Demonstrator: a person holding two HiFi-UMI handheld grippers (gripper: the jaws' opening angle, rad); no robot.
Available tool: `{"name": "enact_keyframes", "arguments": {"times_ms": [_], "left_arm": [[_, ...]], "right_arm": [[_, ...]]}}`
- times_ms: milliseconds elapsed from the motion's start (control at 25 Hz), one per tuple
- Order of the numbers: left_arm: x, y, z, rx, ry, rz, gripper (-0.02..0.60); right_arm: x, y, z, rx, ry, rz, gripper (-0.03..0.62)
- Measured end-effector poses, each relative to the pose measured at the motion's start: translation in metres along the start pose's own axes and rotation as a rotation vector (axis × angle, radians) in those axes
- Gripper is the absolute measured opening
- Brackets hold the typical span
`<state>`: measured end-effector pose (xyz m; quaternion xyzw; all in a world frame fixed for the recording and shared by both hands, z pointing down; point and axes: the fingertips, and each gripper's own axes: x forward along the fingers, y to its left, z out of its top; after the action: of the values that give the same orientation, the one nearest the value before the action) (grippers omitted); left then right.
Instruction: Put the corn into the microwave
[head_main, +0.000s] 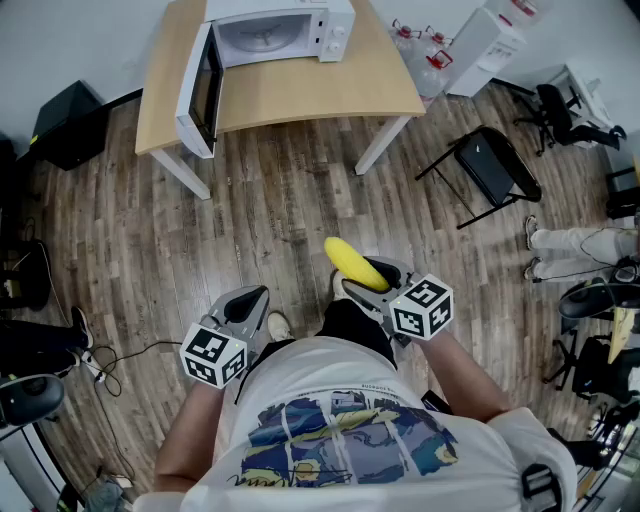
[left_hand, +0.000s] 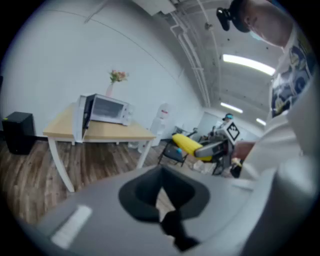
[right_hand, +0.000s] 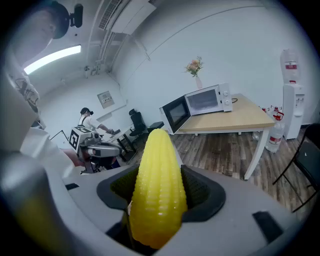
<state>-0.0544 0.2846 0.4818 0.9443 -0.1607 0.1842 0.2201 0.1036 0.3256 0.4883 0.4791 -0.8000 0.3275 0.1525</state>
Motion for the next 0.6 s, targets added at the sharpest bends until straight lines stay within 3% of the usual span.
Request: {"name": "enact_keyframes", "arguments": {"times_ms": [200,400,600], "left_arm": [[-0.009,0.006,0.0,0.006,0.002,0.009,0.009],[0.006,-0.001,0.033,-0.032,-0.039,0.046,0.009],[0.02,-0.009,0.048,0.049,0.002,0.038,0.009]], "right_arm": [[0.006,0.022,-0.008,-0.006,0.017,0.001,0.249],[-0.004,0.009,0.004,-0.01,0.016,0.0,0.249],[0.002,-0.009,0.011,-0.058,0.027,0.016,0.249]]}}
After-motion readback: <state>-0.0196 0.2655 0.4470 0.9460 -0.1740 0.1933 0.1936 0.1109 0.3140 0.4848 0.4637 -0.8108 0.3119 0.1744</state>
